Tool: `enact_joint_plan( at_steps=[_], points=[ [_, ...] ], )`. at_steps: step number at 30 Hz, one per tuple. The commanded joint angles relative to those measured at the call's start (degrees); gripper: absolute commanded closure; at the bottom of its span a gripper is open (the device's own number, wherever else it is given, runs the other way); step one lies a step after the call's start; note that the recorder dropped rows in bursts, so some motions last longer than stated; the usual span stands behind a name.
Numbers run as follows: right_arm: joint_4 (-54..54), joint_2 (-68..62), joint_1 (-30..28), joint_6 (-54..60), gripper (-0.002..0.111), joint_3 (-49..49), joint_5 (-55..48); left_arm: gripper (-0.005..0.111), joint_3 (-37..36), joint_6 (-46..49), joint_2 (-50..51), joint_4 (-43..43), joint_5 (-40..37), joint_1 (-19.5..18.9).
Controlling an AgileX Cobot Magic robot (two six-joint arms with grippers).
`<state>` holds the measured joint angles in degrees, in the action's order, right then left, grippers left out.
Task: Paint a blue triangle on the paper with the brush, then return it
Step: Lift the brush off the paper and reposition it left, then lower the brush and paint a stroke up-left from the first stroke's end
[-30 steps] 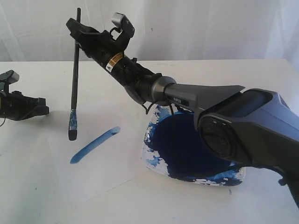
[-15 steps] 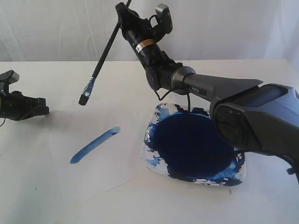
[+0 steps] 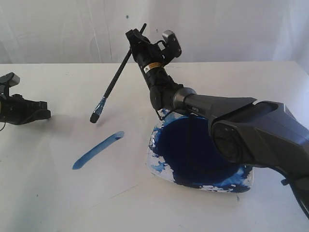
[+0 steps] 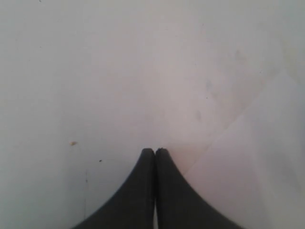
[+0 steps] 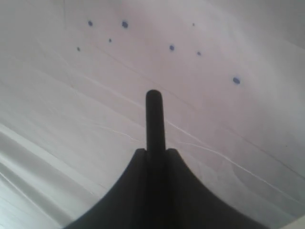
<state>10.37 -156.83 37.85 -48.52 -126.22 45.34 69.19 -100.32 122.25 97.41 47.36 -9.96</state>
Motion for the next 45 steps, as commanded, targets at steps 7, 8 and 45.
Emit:
enact_joint_plan(
  at_steps=[7, 8, 45],
  points=[
    [0.6, -1.8, 1.8, 7.8, 0.108, -4.5, 2.2, 0.107, -0.4, 0.1, 0.3, 2.1, -3.7, -0.1],
    [0.8, -2.2, 2.0, 7.9, 0.108, -5.0, 2.2, 0.107, -0.4, 0.1, 0.3, 2.1, -3.7, -0.1],
    [-11.0, -3.2, 4.4, 7.1, 0.108, -5.9, -0.4, 0.107, -0.4, 0.4, 0.3, 2.3, -3.7, -0.1]
  ],
)
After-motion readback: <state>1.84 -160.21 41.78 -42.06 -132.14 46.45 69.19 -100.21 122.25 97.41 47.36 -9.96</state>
